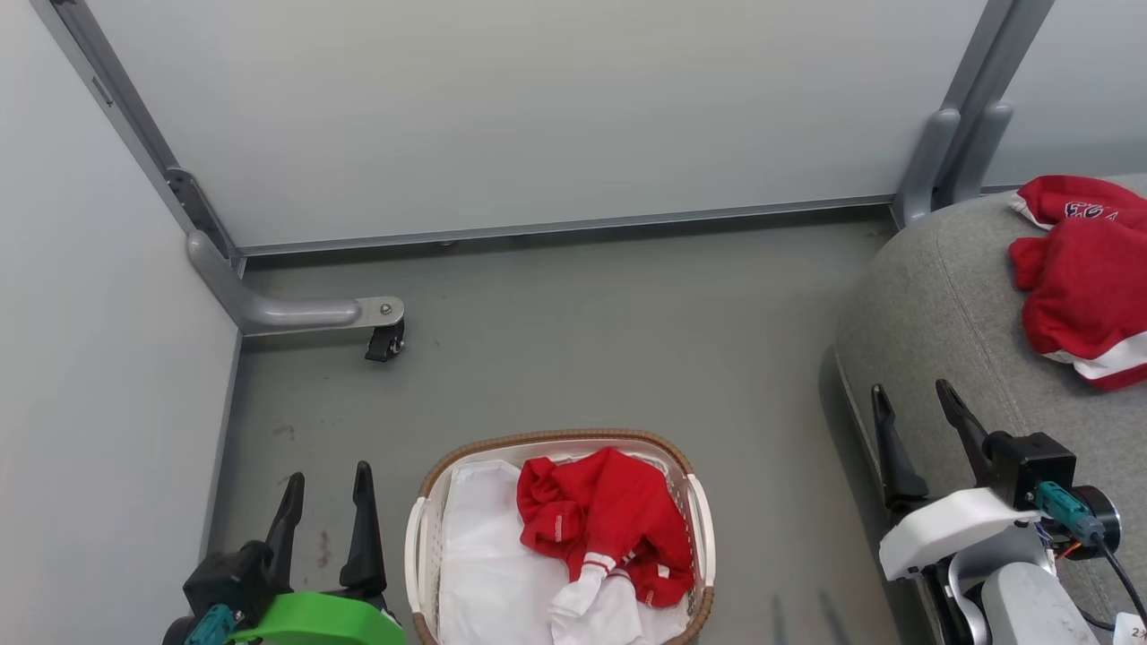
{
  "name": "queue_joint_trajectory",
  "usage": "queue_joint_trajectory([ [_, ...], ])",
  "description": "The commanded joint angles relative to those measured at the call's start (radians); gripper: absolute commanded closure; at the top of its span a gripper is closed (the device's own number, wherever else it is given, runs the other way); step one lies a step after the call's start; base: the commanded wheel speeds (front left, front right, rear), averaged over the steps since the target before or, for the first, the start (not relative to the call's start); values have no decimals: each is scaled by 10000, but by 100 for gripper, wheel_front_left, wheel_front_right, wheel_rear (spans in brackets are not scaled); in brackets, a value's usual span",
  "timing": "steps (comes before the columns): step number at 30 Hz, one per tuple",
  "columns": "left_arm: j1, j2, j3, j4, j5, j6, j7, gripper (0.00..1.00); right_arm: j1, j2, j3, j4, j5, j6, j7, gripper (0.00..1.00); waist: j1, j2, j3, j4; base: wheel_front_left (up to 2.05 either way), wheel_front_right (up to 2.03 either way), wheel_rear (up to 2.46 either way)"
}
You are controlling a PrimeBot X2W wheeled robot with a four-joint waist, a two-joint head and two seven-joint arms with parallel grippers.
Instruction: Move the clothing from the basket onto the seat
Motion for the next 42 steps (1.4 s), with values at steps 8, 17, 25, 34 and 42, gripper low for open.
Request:
queue_joint_trajectory([
  [8, -22, 10, -8, 53, 95, -77, -5, 0, -70, -35, 60, 54, 5, -14, -2, 0, 1, 0, -10, 0, 0, 0, 0],
  [17, -157, 10, -130, 115, 154, -158, -5, 0, -131, -35, 71, -31, -23, -14, -2, 0, 1, 0, 130, 14, 0, 0, 0],
  [25, -868, 13, -947, 565, 296, -346, -5, 0, -437, -35, -44, -280, -198, -14, -2, 0, 1, 0, 739, -133, 0, 0, 0],
  [34, -2823, 23, -3132, 2883, 274, -497, -5, 0, -1276, -35, -60, -626, -490, -14, -2, 0, 1, 0, 2488, -842, 0, 0, 0],
  [42, -4337, 39, -5415, 5256, 1, -521, -3, 0, -2196, -32, 368, -959, -181, -14, -2, 0, 1, 0, 4326, -1787, 0, 0, 0],
])
